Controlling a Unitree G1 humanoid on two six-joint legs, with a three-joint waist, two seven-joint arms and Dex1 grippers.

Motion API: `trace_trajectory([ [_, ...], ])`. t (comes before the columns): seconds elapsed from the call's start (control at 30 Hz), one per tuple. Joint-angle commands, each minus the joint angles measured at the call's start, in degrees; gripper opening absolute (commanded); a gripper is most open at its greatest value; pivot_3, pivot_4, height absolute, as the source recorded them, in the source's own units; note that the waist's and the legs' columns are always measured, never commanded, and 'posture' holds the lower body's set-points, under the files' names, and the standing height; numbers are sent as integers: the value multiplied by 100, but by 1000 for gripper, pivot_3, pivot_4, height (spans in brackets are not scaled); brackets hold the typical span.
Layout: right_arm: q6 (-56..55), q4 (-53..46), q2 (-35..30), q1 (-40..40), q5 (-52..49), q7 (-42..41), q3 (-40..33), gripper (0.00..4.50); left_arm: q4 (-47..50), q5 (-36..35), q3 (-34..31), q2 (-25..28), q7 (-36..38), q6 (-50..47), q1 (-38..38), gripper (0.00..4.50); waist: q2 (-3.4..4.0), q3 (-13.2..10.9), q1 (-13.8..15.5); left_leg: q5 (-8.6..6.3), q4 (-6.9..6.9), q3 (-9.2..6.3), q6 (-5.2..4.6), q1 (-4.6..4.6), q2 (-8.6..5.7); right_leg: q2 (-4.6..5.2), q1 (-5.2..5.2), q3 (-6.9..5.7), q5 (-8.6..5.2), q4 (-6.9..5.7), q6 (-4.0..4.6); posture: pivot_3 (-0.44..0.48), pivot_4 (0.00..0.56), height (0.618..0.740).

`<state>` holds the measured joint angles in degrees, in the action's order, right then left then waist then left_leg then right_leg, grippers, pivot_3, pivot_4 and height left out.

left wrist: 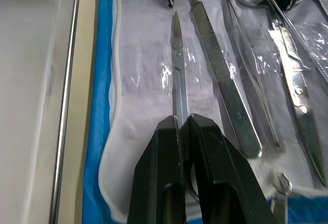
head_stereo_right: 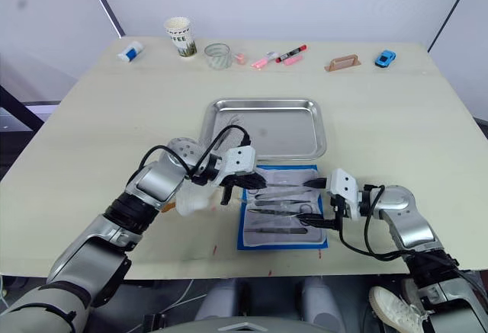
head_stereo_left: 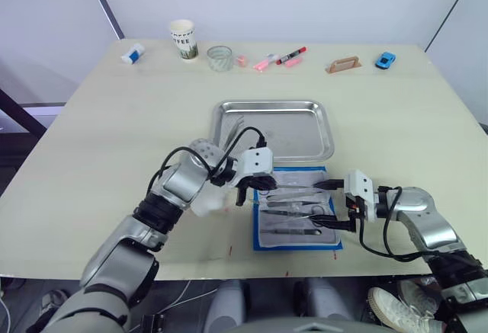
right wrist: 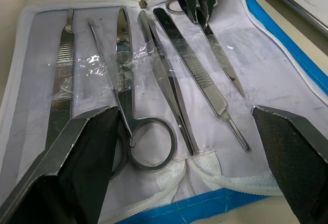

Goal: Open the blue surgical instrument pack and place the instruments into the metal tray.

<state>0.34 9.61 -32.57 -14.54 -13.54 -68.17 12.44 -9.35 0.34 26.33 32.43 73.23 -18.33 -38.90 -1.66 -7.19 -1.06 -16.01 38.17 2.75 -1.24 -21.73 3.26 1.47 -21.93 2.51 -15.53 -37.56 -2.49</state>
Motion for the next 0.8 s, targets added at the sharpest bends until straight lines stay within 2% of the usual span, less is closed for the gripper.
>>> trace_trajectory([
  [0.03, 97, 315, -3, 94, 368, 81, 230, 4500, 192, -74, -155, 220, 241, -178, -194, 110, 0, -1, -12, 0, 0, 0, 0, 0, 0, 0, 0, 0, 0, 0, 0, 0, 150, 740],
  [0.5, 72, 350, -2, 81, 373, 34, 273, 4500, 445, -234, -469, 870, 587, -361, -90, 110, 1, -3, 1, 0, 0, 0, 0, 0, 3, -4, -3, 0, -3, -4, 6, 0, 150, 740],
  [0.8, 72, 363, -26, 77, 369, -27, 288, 4500, 895, -612, -1166, 1514, 521, -593, 490, 110, 0, -3, 1, 0, 0, -4, 0, -1, 6, -3, -12, 5, -3, -8, 6, 0, 150, 740],
])
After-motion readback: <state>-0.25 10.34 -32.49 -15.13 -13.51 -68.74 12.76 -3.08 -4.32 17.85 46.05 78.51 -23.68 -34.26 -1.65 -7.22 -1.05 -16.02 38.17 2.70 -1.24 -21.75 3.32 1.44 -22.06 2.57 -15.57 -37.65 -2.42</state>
